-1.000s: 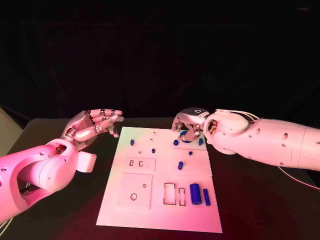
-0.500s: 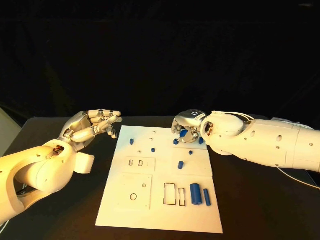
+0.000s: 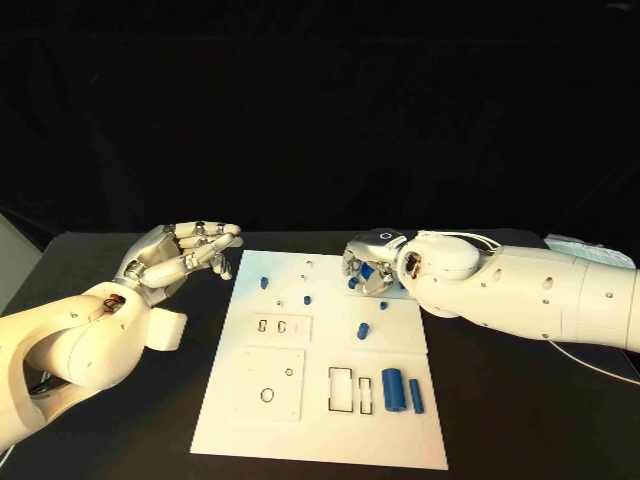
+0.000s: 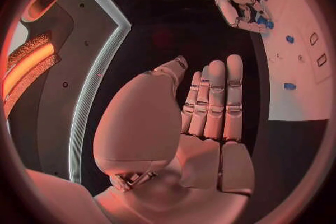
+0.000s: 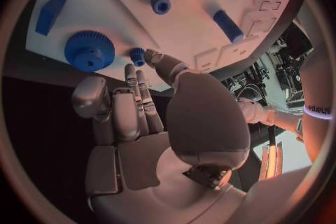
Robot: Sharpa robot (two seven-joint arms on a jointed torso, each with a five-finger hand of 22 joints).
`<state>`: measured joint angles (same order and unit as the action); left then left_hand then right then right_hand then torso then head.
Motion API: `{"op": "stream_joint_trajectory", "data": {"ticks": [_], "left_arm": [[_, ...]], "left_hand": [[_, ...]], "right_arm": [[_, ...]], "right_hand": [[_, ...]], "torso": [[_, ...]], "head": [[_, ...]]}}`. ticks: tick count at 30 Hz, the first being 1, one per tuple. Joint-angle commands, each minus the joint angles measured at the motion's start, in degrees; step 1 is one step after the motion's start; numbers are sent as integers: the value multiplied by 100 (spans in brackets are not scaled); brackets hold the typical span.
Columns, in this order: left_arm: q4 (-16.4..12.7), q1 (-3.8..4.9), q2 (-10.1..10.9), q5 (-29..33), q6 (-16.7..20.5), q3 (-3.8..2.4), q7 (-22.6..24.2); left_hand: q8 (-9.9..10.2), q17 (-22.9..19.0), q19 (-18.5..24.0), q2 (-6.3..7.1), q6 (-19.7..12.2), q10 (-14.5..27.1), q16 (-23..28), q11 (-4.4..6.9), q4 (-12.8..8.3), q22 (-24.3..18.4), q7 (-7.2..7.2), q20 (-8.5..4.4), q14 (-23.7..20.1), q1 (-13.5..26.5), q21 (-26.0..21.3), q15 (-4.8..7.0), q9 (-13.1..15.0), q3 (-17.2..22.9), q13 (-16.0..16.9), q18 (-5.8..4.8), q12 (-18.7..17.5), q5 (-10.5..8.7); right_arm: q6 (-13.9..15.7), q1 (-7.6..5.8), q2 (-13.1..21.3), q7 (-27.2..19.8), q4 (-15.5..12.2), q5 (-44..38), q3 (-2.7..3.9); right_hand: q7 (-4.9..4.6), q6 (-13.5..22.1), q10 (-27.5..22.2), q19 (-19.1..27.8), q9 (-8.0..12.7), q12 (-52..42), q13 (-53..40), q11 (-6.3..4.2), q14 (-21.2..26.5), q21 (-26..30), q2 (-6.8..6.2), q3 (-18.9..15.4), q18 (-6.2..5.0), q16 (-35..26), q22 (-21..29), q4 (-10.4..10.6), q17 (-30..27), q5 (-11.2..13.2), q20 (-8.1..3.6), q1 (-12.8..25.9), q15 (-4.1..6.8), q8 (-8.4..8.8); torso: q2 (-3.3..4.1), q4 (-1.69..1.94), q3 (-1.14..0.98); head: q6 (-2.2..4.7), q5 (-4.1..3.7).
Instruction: Assemble the parts on the task board
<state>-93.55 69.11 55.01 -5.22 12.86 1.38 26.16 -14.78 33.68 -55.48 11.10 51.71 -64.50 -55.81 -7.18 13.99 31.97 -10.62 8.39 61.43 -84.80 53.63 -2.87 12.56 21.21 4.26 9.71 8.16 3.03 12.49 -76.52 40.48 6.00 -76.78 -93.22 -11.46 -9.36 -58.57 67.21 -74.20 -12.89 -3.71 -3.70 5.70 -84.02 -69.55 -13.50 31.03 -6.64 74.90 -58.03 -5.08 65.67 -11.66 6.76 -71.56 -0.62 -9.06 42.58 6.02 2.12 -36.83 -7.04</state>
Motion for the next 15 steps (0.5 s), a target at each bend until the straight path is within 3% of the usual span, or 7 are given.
{"op": "stream_joint_trajectory", "data": {"ticks": [1,8,15], "left_arm": [[-11,13,-4,-21,-57,-6,28],[7,14,-5,-14,-49,-6,27],[24,14,-12,-9,-51,-7,26]], "left_hand": [[24,9,37,38,-38,34,-27,12,10,5,-11,0,-4,11,34,-7,0,29,-5,72,-31,-13],[29,8,48,34,-46,41,-27,10,7,14,-14,2,-9,13,46,-10,-1,37,-6,72,-34,-13],[31,8,52,32,-51,43,-28,9,6,17,-16,3,-11,13,52,-10,-2,41,-6,72,-35,-14]], "right_arm": [[-114,12,-19,10,15,-85,-2],[-79,29,-28,18,39,-82,-6],[93,35,-24,8,37,-57,-7]], "right_hand": [[-21,-18,20,0,-11,-5,-5,0,-205,28,23,22,34,48,6,30,14,-30,-7,-64,-20,2],[-16,-71,82,-11,-50,-14,-7,-9,-186,5,87,153,38,94,-38,65,25,-47,-9,-120,-14,-30],[49,-253,351,-47,-171,-53,-27,-84,-172,-72,216,429,50,177,-163,107,53,60,-53,-233,42,-153]], "torso": [[34,7,3],[72,5,6],[86,8,11]], "head": [[10,2],[18,4],[1,-12]]}}
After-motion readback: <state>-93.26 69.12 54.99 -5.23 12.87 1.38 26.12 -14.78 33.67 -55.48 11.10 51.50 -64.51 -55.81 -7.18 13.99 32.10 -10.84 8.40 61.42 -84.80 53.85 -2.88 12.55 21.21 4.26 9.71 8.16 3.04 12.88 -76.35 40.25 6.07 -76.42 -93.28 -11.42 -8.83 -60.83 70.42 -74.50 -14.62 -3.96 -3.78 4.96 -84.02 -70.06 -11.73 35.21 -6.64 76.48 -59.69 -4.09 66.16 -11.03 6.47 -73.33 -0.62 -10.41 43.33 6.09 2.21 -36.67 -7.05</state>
